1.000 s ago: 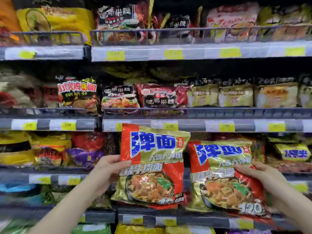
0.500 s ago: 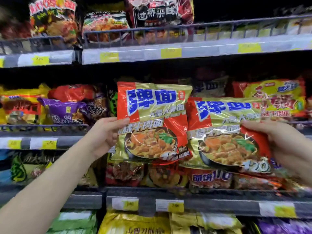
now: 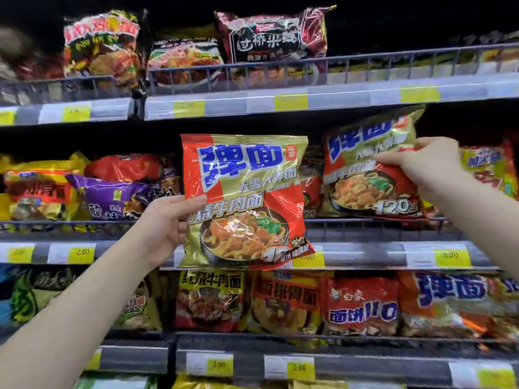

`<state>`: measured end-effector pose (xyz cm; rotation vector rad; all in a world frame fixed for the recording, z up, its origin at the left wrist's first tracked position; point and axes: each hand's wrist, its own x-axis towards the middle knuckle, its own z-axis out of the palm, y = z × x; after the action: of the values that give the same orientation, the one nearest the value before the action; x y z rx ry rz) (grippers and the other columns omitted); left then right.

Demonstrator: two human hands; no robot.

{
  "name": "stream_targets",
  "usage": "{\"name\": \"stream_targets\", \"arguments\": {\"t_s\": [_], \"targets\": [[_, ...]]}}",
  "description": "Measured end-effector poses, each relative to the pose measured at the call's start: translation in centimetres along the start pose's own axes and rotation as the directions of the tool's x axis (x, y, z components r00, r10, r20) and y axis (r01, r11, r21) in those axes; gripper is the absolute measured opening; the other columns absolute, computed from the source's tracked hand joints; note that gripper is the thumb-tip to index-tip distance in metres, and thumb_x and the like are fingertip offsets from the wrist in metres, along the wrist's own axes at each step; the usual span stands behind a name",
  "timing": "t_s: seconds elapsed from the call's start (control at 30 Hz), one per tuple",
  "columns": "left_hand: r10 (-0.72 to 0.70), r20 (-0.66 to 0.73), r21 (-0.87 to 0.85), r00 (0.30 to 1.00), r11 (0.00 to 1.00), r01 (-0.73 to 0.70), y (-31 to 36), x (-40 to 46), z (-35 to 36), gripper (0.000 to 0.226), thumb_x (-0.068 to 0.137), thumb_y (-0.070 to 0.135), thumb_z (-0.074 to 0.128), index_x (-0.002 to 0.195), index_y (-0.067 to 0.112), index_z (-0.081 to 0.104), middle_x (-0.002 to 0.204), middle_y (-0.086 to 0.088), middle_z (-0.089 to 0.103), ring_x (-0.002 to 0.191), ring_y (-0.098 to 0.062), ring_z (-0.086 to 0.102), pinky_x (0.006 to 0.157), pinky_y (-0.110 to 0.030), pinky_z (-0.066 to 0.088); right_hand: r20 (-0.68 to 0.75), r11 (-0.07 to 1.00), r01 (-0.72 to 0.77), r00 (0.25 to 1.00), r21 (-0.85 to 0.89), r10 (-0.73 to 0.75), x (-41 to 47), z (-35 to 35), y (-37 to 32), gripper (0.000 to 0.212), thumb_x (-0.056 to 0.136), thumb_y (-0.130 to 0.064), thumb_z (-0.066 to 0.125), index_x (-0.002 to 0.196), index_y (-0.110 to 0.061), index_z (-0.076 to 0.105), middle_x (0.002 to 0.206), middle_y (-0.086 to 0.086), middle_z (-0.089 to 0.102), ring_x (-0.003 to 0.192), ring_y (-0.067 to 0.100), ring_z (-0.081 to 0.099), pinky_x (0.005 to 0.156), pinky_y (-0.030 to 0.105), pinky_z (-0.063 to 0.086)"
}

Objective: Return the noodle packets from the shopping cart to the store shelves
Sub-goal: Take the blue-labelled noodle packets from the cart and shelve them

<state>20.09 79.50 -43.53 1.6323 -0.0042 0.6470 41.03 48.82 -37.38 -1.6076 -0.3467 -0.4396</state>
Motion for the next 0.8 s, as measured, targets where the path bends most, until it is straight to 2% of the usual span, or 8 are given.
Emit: {"name": "stream_targets", "arguments": {"t_s": [0.1,0.17,0.23,0.4,0.5,0.57,0.7,0.8], "targets": [[-0.007,-0.022,0.0,1.0,1.0,0.007,0.1,-0.1,-0.1,0.044,0.064,0.033,0.076,0.099,0.007,0.066,0.09,-0.005,0.073,0.078,-0.024,0.067,0.074,-0.037,0.051,-0.028,0.975,0.048,0.998,-0.217,-0.056,0.4,1.4,0.7,0.047,0.049,-0.044,0.086,0.077,-0.011,0.068,0.084,0.011,0.071,0.079,0.032,0.069,0.078,0.048,0.057],[0.006,-0.021,0.023,1.0,1.0,-0.006,0.2,-0.1,-0.3,0.068,0.045,0.045,0.086,0.098,0.007,0.067,0.09,-0.005,0.074,0.077,-0.023,0.07,0.072,-0.035,0.056,-0.024,0.962,0.069,0.997,-0.266,-0.078,0.0,2.1,0.4,0.04,0.057,-0.04,0.086,0.077,-0.013,0.064,0.088,0.013,0.069,0.082,0.034,0.067,0.079,0.05,0.056],[0.012,-0.013,0.036,1.0,0.999,-0.012,0.2,0.0,-0.4,0.079,0.032,0.047,0.089,0.096,0.007,0.067,0.089,-0.005,0.074,0.076,-0.021,0.071,0.068,-0.031,0.058,-0.005,0.96,0.062,0.998,-0.272,-0.066,0.0,2.6,0.3,0.043,0.062,-0.036,0.085,0.088,-0.011,0.062,0.09,0.013,0.066,0.086,0.036,0.066,0.082,0.05,0.055],[0.023,0.001,0.025,1.0,0.999,-0.023,0.0,0.0,-0.5,0.086,0.026,0.053,0.089,0.096,0.008,0.068,0.09,-0.005,0.075,0.074,-0.021,0.071,0.069,-0.034,0.057,0.061,0.97,0.012,0.998,-0.241,0.003,0.8,3.1,0.8,0.054,0.065,-0.028,0.085,0.109,-0.006,0.06,0.103,0.017,0.066,0.091,0.037,0.065,0.085,0.049,0.054],[0.01,0.005,0.03,1.0,1.0,-0.01,-0.1,0.0,-0.4,0.089,0.025,0.053,0.089,0.099,0.007,0.068,0.092,-0.007,0.074,0.079,-0.024,0.071,0.076,-0.039,0.056,0.069,0.975,-0.049,0.995,-0.217,0.066,1.5,3.0,1.7,0.077,0.067,-0.025,0.084,0.131,0.0,0.048,0.118,0.02,0.062,0.101,0.039,0.063,0.09,0.05,0.052],[0.005,0.003,0.034,1.0,0.999,-0.005,-0.1,0.1,-0.2,0.089,0.026,0.053,0.089,0.099,0.007,0.068,0.094,-0.007,0.074,0.081,-0.025,0.07,0.08,-0.042,0.054,0.074,0.97,-0.065,0.994,-0.234,0.085,1.5,2.8,2.0,0.078,0.072,-0.022,0.081,0.135,0.001,0.042,0.121,0.021,0.06,0.103,0.04,0.062,0.09,0.05,0.052],[0.003,0.0,0.033,1.0,0.999,-0.003,0.0,0.1,0.3,0.086,0.025,0.052,0.09,0.096,0.008,0.069,0.095,-0.008,0.074,0.083,-0.027,0.07,0.086,-0.05,0.049,0.091,0.935,-0.054,0.992,-0.351,0.092,2.0,2.6,2.4,0.067,0.08,-0.025,0.075,0.133,0.003,0.043,0.11,0.023,0.062,0.092,0.038,0.065,0.081,0.047,0.055],[-0.006,0.0,0.021,1.0,1.0,0.006,0.0,0.0,0.8,0.076,0.028,0.05,0.09,0.09,0.01,0.073,0.097,-0.01,0.073,0.084,-0.029,0.069,0.093,-0.056,0.043,0.133,0.841,0.048,0.991,-0.539,0.029,2.3,2.7,2.5,0.058,0.084,-0.029,0.07,0.127,0.003,0.048,0.108,0.023,0.063,0.082,0.032,0.06,0.061,0.034,0.049]]}}
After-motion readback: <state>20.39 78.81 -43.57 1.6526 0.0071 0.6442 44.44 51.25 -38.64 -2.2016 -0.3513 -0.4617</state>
